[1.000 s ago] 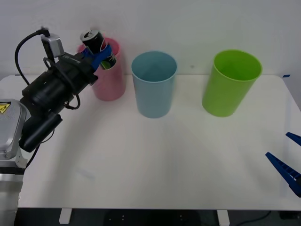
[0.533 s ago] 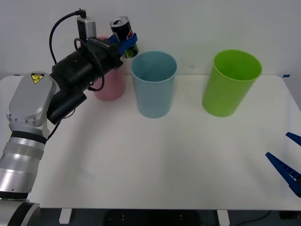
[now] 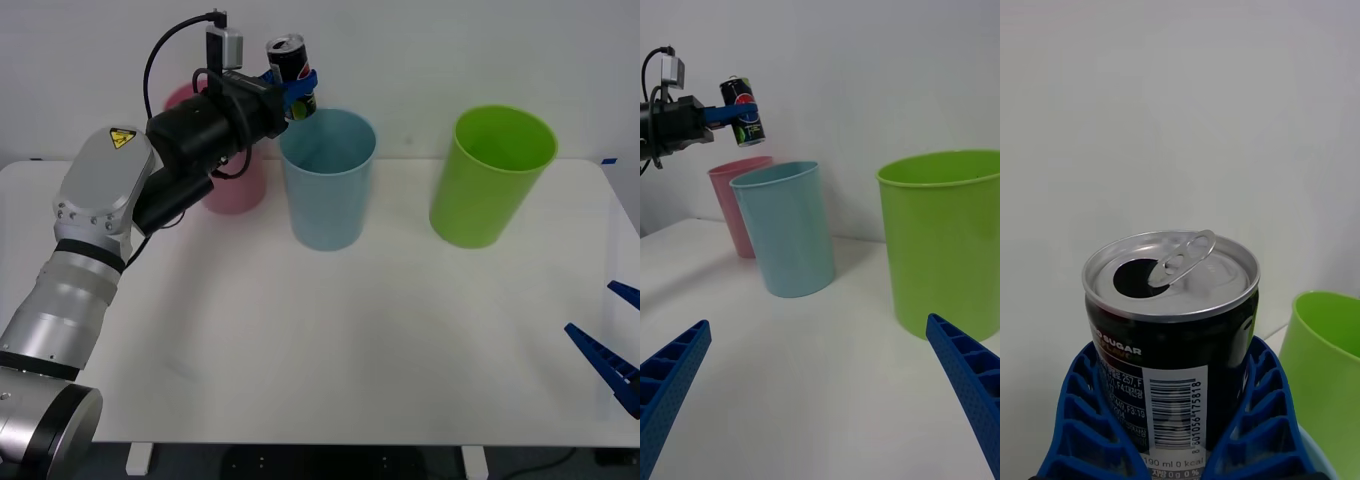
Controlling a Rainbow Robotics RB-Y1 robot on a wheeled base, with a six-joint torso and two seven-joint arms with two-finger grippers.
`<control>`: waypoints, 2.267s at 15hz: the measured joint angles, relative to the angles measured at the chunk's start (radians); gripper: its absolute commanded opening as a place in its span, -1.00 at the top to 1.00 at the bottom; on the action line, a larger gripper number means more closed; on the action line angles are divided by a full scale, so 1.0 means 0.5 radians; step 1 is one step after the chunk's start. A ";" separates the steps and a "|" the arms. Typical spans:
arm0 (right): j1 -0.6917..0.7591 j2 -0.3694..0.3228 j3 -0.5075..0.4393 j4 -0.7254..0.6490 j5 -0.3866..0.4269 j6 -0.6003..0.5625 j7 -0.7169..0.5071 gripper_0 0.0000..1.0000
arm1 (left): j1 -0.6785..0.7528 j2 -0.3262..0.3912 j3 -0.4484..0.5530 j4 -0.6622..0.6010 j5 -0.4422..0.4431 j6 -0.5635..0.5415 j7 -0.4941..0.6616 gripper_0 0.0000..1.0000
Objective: Grasp the object on the table and drop it into the matching bin: aluminum can to the light blue bin, PET bottle to the pink bin.
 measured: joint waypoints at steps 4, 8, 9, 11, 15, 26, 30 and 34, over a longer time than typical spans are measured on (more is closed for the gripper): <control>0.000 0.000 0.000 0.000 0.000 0.000 0.000 -1.00 | -0.058 -0.001 -0.054 0.050 -0.002 0.002 0.012 1.00; 0.000 0.000 0.000 0.000 0.000 0.000 0.000 -1.00 | -0.095 -0.001 -0.087 0.053 -0.043 0.002 0.024 1.00; 0.000 0.000 0.000 0.000 0.000 0.000 0.000 -1.00 | -0.115 -0.002 -0.101 0.066 -0.055 0.002 0.030 1.00; 0.000 0.000 0.000 0.000 0.000 0.000 0.000 -1.00 | -0.165 -0.003 -0.127 0.114 -0.057 0.002 0.032 1.00; 0.000 0.000 0.000 0.000 0.000 0.000 0.000 -1.00 | -0.216 -0.033 -0.137 0.166 -0.125 0.002 0.034 1.00; 0.000 0.000 0.000 0.000 0.000 0.000 0.000 -1.00 | -0.218 -0.111 -0.137 0.168 -0.237 0.042 0.018 -1.00; 0.000 0.000 0.000 0.000 0.000 0.000 0.000 -1.00 | -0.220 -0.116 -0.137 0.168 -0.232 0.045 0.012 -1.00; 0.000 0.000 0.000 0.000 0.000 0.000 0.000 -1.00 | -0.220 -0.116 -0.136 0.168 -0.218 0.045 0.012 -1.00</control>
